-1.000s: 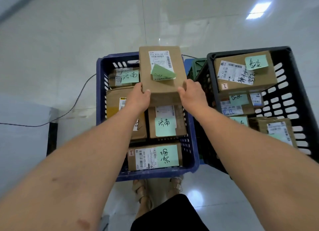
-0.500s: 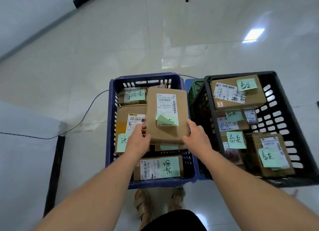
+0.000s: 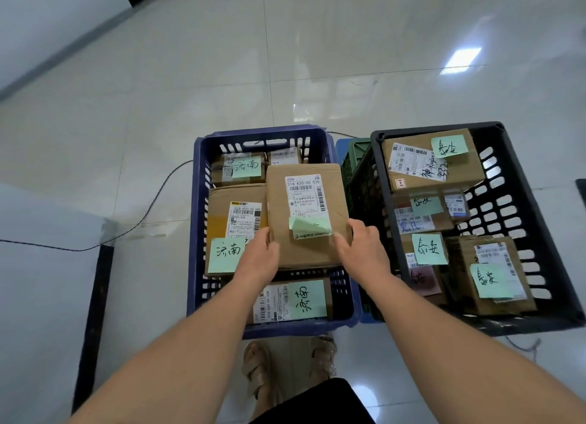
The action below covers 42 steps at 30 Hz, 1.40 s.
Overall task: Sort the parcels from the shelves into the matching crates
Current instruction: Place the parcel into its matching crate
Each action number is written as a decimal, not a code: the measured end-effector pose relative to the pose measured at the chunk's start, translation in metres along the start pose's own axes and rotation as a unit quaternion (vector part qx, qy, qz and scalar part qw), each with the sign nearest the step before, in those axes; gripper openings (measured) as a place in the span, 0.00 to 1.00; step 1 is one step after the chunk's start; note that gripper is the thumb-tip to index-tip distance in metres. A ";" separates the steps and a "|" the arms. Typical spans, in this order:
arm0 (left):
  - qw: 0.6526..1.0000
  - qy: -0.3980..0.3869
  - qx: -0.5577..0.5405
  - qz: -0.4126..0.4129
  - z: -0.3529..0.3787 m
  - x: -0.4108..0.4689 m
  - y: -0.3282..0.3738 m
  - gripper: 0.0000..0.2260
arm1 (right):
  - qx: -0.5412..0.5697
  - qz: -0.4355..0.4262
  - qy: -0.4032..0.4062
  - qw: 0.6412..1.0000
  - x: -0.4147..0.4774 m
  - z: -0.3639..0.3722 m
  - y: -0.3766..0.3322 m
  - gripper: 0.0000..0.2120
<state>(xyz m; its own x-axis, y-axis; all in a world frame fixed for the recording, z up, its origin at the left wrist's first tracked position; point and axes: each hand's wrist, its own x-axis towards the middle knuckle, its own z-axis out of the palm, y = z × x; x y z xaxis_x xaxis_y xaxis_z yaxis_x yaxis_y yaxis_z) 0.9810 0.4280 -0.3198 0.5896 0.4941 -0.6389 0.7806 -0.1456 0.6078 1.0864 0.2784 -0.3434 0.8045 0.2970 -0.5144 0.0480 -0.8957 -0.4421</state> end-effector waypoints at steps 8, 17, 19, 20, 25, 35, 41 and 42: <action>0.999 0.013 0.004 -0.029 0.006 0.018 0.023 0.30 | 0.052 -0.025 -0.042 0.997 0.018 0.003 -0.016 0.27; 0.999 -0.009 -0.016 -0.035 0.007 0.022 0.016 0.34 | -0.008 -0.051 -0.105 0.993 0.019 -0.006 -0.015 0.31; 0.999 -0.034 0.013 -0.032 0.009 0.018 0.009 0.44 | -0.002 -0.053 -0.117 0.992 0.012 -0.003 -0.008 0.39; 0.999 -0.041 0.016 -0.030 0.009 0.015 0.006 0.46 | 0.002 -0.056 -0.118 0.991 0.010 -0.002 -0.006 0.40; 1.000 -0.013 0.012 0.018 0.003 0.024 0.006 0.45 | -0.020 -0.104 -0.095 0.990 0.024 -0.010 -0.013 0.39; 0.995 0.015 0.076 0.059 -0.020 0.097 0.047 0.37 | -0.086 -0.139 -0.070 0.984 0.100 -0.031 -0.057 0.35; 0.996 0.014 0.075 0.045 -0.027 0.120 0.044 0.35 | -0.115 -0.147 -0.082 0.979 0.125 -0.029 -0.069 0.31; 0.997 0.011 0.071 0.041 -0.029 0.122 0.045 0.35 | -0.116 -0.148 -0.084 0.978 0.127 -0.029 -0.071 0.30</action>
<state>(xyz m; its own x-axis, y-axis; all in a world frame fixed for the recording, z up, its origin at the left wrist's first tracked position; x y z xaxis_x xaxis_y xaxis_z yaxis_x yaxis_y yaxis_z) 1.0819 0.5067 -0.3569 0.6491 0.4934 -0.5790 0.7525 -0.3052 0.5836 1.2022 0.3699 -0.3557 0.6265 0.5880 -0.5117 0.4136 -0.8072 -0.4212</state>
